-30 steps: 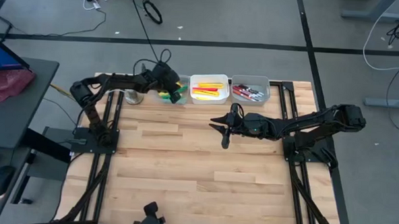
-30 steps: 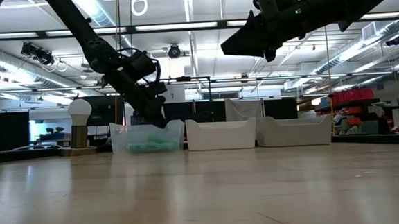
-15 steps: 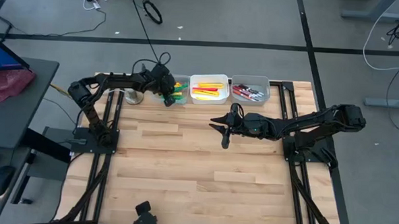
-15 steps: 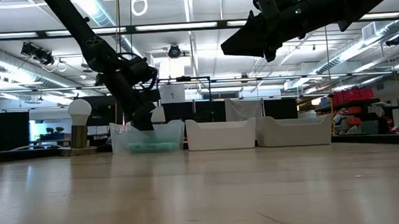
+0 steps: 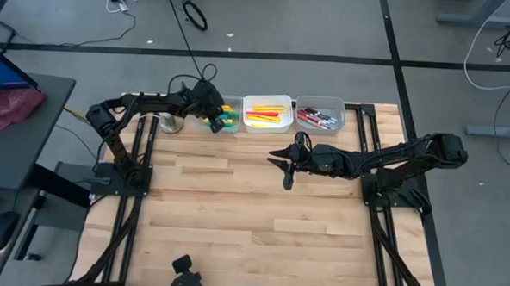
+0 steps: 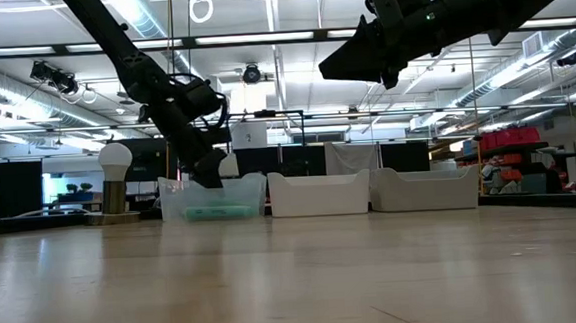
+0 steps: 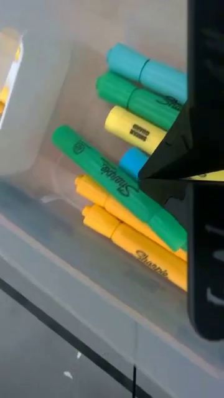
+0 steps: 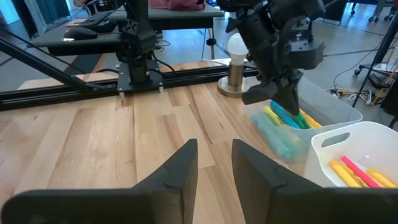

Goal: Pick & Place Markers
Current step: Put the green highlighter pen into the transparent bin, then return to Home Position

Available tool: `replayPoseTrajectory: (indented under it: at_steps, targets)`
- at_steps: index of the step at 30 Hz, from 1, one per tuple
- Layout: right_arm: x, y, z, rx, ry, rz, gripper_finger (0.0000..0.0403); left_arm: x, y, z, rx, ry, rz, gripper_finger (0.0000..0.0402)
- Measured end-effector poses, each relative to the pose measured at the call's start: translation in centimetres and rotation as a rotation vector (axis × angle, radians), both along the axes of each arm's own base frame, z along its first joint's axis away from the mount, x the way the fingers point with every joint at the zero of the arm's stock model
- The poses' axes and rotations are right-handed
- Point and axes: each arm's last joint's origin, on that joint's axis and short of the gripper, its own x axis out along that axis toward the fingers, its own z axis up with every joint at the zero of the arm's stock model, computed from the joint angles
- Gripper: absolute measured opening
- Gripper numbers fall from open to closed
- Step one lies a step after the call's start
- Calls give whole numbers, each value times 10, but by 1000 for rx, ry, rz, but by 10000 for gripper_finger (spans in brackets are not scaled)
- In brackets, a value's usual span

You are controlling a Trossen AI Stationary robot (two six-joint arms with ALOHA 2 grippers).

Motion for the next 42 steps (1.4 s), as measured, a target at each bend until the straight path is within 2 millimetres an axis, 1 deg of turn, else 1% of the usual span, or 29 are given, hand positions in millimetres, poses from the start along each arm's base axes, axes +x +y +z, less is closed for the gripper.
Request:
replayPoseTrajectory:
  at_steps: [9, 18, 21, 24, 28, 33, 36, 39, 42]
  targets:
    - [0, 0, 0, 0, 1, 0, 100, 2, 6, 2, 51, -39, 49, 3]
    - [0, 0, 0, 0, 1, 0, 100, 1, 12, -18, 6, 2, 81, 3]
    - [0, 0, 0, 0, 1, 0, 100, 1, 10, -18, 4, 4, 77, 5]
    - [0, 0, 0, 0, 1, 0, 100, 3, 7, -7, 29, -18, 71, 7]
    - [0, 0, 0, -1, 2, 0, 100, 3, -3, 21, 81, -69, 56, 4]
    - [-1, 0, 0, 29, -2, -7, 99, -6, -23, 64, 126, -127, 29, 4]
    - [-7, 0, 5, 47, 17, -12, 91, -13, -39, 83, 132, -172, -8, 5]
    - [-21, 0, 12, 63, 74, -6, 74, -24, -56, 87, 110, -235, -43, 3]
    - [-40, 2, 25, 79, 104, 77, 51, -35, -74, 77, 59, -309, -56, 4]
